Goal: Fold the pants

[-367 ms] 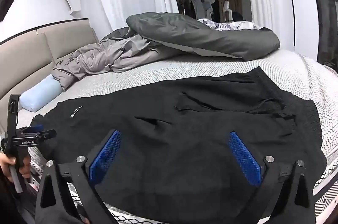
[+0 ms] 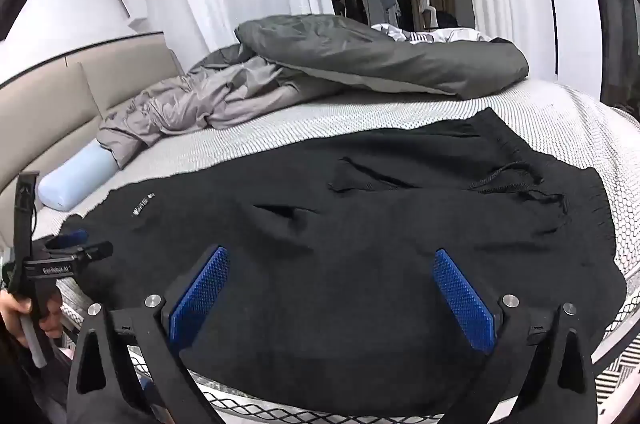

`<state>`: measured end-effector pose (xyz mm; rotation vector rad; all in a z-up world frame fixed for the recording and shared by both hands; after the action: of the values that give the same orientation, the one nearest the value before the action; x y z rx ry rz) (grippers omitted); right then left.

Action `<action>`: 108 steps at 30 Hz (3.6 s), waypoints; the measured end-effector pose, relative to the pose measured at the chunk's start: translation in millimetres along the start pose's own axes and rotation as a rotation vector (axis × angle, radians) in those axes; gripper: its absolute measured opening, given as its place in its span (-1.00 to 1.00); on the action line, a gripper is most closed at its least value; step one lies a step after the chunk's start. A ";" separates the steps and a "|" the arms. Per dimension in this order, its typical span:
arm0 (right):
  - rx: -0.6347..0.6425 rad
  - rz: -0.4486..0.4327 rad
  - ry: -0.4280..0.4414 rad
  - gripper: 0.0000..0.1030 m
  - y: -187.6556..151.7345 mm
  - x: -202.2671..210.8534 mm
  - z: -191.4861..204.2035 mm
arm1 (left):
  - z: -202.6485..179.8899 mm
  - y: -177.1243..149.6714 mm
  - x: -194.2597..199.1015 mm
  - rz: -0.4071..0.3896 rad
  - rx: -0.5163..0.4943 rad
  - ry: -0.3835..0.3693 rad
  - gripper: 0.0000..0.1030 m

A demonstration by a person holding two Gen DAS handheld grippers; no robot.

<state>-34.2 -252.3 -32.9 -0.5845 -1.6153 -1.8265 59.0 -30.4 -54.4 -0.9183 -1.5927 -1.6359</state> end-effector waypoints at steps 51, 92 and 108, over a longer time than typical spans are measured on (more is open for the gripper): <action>0.074 0.009 -0.016 1.00 -1.2 -17.8 30.9 | 7.9 -0.1 28.9 -0.036 0.056 -0.083 0.99; -0.009 0.022 -0.055 1.00 -7.4 -16.5 -12.8 | 59.7 -7.4 45.9 -0.102 0.124 -0.081 0.99; -0.086 0.010 -0.038 1.00 -13.5 7.3 -56.6 | 240.0 -80.8 57.5 -0.057 0.475 -0.048 0.89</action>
<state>-44.6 -308.5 -46.1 -0.6686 -1.5615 -1.8953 -31.9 212.7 -46.6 -0.6677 -1.9392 -1.1934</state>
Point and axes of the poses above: each gripper's, at about its wrist camera, not at the fingertips, and x roughly against the way its jaws point, z to its left, y to its top, the point moved 8 cm from there along -x, roughly the way its jaws point, and after that the axes turned 15 degrees about z, right-handed, at the moved point
